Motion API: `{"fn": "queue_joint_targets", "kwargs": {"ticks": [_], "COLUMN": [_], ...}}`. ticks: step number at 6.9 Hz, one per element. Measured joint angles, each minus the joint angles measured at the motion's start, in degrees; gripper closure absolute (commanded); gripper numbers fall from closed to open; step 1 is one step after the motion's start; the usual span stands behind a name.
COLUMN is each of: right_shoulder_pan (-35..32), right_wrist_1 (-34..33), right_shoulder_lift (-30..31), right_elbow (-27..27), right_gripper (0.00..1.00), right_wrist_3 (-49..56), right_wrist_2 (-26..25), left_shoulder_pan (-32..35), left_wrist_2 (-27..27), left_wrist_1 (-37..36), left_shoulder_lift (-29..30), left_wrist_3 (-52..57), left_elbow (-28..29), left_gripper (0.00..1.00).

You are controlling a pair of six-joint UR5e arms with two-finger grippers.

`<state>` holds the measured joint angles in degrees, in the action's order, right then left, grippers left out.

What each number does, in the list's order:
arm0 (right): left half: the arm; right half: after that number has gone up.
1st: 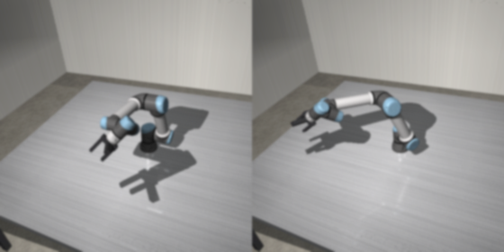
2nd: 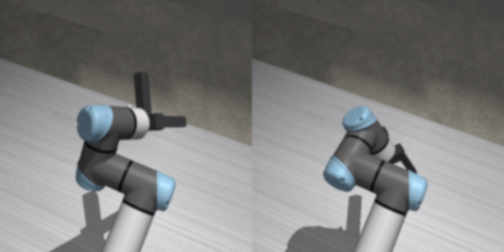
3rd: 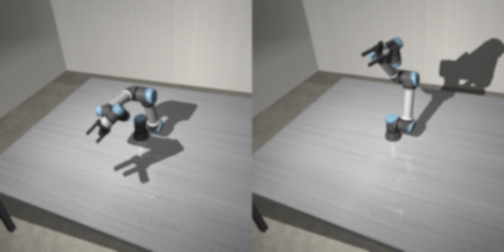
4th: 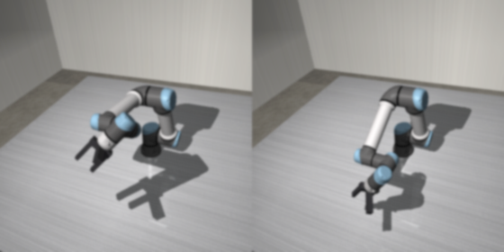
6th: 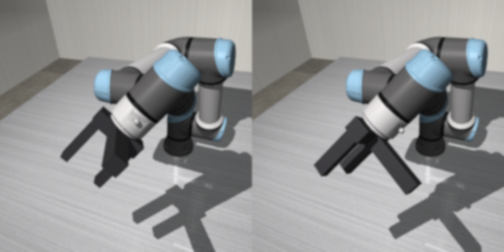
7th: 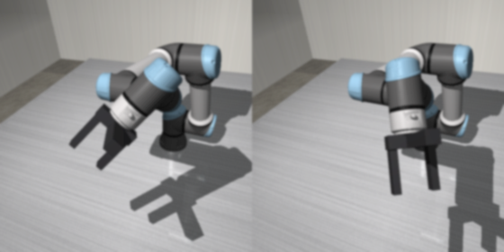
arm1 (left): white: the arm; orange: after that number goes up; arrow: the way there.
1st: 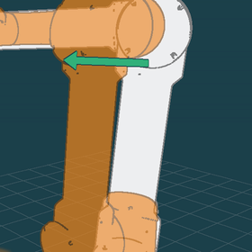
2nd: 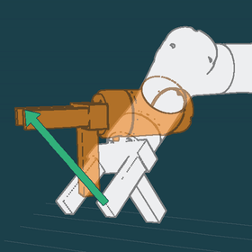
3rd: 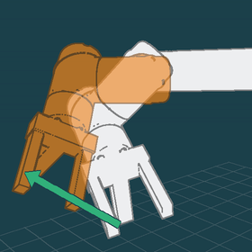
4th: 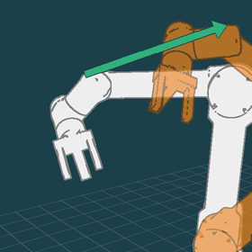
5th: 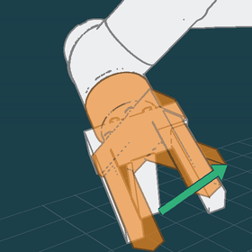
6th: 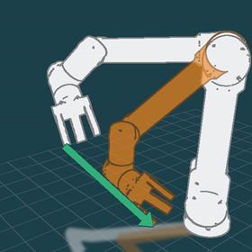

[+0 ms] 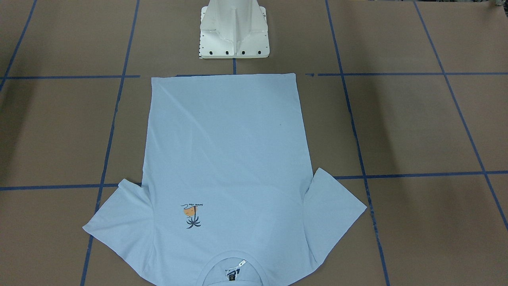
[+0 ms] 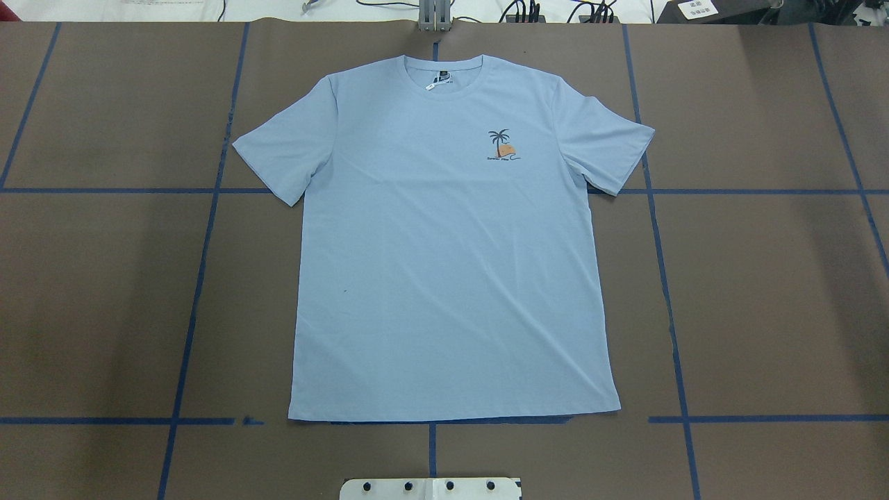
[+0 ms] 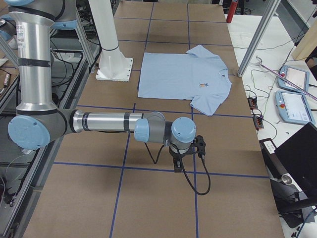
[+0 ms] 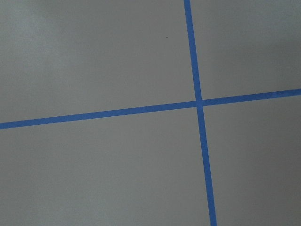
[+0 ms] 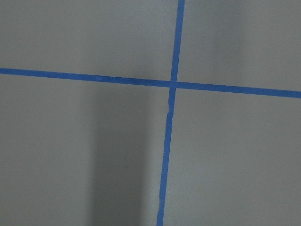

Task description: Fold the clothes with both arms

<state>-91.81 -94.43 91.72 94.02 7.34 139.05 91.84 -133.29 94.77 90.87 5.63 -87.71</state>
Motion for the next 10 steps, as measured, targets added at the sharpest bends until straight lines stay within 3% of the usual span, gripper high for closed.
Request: {"fn": "queue_joint_targets", "kwargs": {"ticks": [3,6,8,10], "right_shoulder_pan": [0.09,6.4,10.43,14.5], "right_wrist_1": [-0.03,1.65,10.36,29.65], "right_shoulder_lift": [-0.42,-7.27,-14.11,-19.9], "right_elbow": [2.25,3.44,-2.84,-16.9], "right_gripper": [0.0,0.0,0.0,0.0], "right_wrist_3": [-3.42,-8.24,-10.35,-18.45], "right_wrist_2": [-3.51,-3.41,-3.19,-3.24], "left_shoulder_pan": [0.0,-0.44,-1.97,-4.35], "left_wrist_2": [0.24,-0.67,-1.1,-0.92], "left_wrist_1": [0.03,4.13,13.36,20.04], "left_shoulder_lift": [0.55,3.86,4.02,6.16], "left_wrist_3": [-0.18,-0.42,-0.74,-2.29], "left_elbow": [-1.38,-3.72,-1.75,0.89], "left_gripper": [0.01,0.01,0.01,0.01]}}
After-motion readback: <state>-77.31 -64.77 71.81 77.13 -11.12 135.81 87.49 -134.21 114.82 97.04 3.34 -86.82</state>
